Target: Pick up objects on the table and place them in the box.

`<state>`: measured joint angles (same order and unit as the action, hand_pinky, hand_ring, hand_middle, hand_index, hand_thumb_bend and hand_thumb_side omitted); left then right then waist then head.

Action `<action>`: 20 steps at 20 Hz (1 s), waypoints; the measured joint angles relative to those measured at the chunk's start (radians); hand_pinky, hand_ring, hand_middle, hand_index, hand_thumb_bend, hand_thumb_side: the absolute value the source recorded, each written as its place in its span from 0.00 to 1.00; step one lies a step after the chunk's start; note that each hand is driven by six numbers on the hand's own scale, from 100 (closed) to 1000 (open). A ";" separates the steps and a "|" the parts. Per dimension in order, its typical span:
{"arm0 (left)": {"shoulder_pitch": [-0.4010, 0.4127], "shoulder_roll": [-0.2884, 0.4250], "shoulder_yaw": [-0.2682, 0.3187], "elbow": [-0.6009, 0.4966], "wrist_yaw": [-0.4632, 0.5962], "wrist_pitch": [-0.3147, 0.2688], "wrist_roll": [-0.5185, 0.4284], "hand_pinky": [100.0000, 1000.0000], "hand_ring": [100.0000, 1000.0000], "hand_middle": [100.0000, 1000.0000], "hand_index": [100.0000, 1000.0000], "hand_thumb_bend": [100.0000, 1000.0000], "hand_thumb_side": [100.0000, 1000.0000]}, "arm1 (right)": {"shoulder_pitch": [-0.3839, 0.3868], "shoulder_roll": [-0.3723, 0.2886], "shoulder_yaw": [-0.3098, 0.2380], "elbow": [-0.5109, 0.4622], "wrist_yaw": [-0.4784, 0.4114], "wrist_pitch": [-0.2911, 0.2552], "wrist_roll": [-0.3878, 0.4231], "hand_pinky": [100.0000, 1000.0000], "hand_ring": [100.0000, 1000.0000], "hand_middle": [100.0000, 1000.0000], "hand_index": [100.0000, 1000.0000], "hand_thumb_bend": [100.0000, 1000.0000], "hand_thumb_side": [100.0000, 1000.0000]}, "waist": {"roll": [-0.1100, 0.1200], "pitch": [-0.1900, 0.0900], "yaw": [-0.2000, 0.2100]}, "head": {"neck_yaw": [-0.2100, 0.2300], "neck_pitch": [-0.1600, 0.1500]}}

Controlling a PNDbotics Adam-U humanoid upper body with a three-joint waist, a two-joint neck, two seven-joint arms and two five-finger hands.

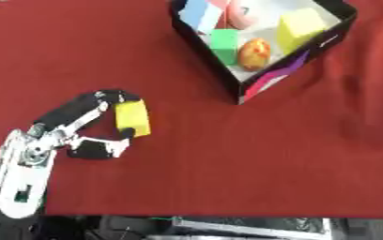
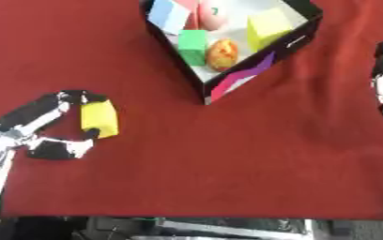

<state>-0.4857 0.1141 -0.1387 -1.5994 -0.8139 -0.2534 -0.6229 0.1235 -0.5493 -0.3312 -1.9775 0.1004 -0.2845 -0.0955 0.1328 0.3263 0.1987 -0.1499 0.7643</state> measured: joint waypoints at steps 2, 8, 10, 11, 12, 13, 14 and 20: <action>-0.004 0.000 0.000 0.005 0.000 -0.003 0.000 0.92 0.87 0.71 0.91 0.00 0.14 | 0.000 0.000 0.000 0.000 0.000 0.000 0.000 1.00 0.66 0.58 0.67 0.00 0.41 | 0.000 0.000 0.000 | 0.001 0.000; -0.012 -0.003 0.000 0.016 -0.013 -0.006 0.024 0.86 0.75 0.51 0.87 0.02 0.06 | 0.000 0.001 0.000 0.000 0.001 0.000 0.000 1.00 0.66 0.58 0.67 0.00 0.41 | 0.000 0.000 -0.002 | 0.004 0.000; -0.014 -0.005 0.000 0.018 -0.020 -0.005 0.038 0.83 0.72 0.49 0.87 0.05 0.03 | 0.000 0.001 0.000 0.000 0.002 0.000 0.000 1.00 0.66 0.58 0.67 0.00 0.41 | 0.000 0.000 -0.002 | 0.004 0.000; -0.014 -0.007 0.000 0.020 -0.025 -0.005 0.044 0.82 0.70 0.48 0.87 0.07 0.06 | 0.000 0.001 0.000 0.000 0.002 0.000 0.000 1.00 0.66 0.58 0.67 0.00 0.41 | 0.000 0.000 -0.002 | 0.004 -0.001; -0.014 -0.007 0.000 0.022 -0.029 -0.005 0.050 0.82 0.70 0.48 0.87 0.07 0.06 | 0.000 0.001 0.000 0.000 0.002 0.001 0.000 1.00 0.66 0.58 0.67 0.00 0.41 | 0.000 0.000 -0.002 | 0.004 -0.001; -0.014 -0.007 0.000 0.024 -0.033 -0.005 0.056 0.80 0.67 0.46 0.86 0.08 0.06 | 0.000 0.001 0.000 0.000 0.002 0.001 0.001 1.00 0.66 0.58 0.67 0.00 0.41 | 0.000 0.000 -0.002 | 0.004 -0.001; -0.014 -0.007 0.000 0.025 -0.036 -0.004 0.061 0.80 0.67 0.46 0.86 0.08 0.06 | 0.000 0.001 0.000 0.000 0.002 0.001 0.001 1.00 0.66 0.58 0.67 0.00 0.41 | 0.000 0.000 -0.002 | 0.004 -0.001; -0.014 -0.008 0.000 0.035 -0.047 0.001 0.092 0.72 0.56 0.39 0.84 0.03 0.08 | 0.000 0.008 0.000 0.000 0.002 0.001 0.001 1.00 0.66 0.58 0.67 0.00 0.41 | 0.000 0.000 -0.005 | 0.004 -0.001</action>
<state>-0.5000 0.1065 -0.1385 -1.5646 -0.8610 -0.2523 -0.5306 0.1233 -0.5409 -0.3312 -1.9775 0.1020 -0.2837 -0.0948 0.1329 0.3263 0.1939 -0.1456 0.7634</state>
